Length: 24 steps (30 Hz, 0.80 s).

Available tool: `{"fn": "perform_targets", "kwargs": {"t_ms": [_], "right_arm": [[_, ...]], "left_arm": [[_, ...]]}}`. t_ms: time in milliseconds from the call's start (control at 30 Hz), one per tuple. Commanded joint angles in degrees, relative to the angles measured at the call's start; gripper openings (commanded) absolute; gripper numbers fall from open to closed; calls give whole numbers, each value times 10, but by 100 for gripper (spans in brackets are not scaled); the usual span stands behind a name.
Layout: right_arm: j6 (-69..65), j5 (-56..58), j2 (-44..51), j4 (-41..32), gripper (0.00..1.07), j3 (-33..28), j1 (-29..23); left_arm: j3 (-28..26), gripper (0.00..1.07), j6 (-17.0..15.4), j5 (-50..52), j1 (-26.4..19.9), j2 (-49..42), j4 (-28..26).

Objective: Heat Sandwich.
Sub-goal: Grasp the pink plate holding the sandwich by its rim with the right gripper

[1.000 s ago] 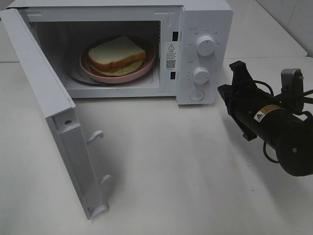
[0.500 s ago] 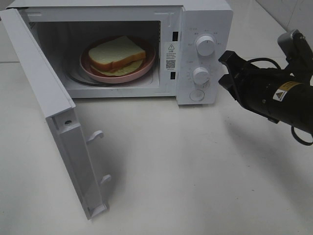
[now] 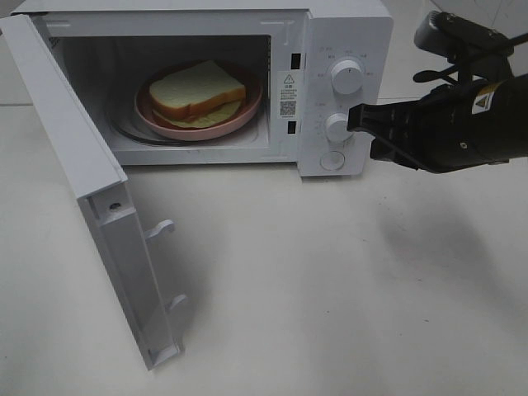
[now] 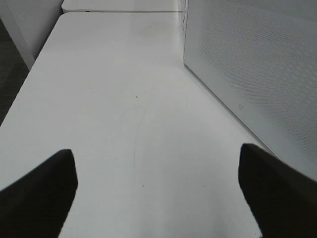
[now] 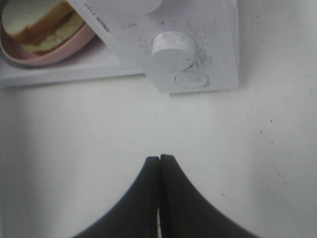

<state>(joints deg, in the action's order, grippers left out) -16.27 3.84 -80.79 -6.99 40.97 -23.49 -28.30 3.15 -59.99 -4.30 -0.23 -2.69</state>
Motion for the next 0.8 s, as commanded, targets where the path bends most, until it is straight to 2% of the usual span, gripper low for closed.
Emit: {"fn": "perform_targets", "kwargs": {"t_ms": [33,267,333,533,800], "right_arm": [[60,97,7,6,0,38,2],[128,218,7,6,0,95,2],[159,291,7,6,0,123,2],[220,413,7,6,0,176,2],[269,457,7,6,1,210,2]], "left_arm": [[1,81,0,5,-1,-9,-3],[1,81,0,5,-1,-9,-3],[1,81,0,5,-1,-9,-3],[1,81,0,5,-1,-9,-3],[1,81,0,5,-1,-9,-3]]}}
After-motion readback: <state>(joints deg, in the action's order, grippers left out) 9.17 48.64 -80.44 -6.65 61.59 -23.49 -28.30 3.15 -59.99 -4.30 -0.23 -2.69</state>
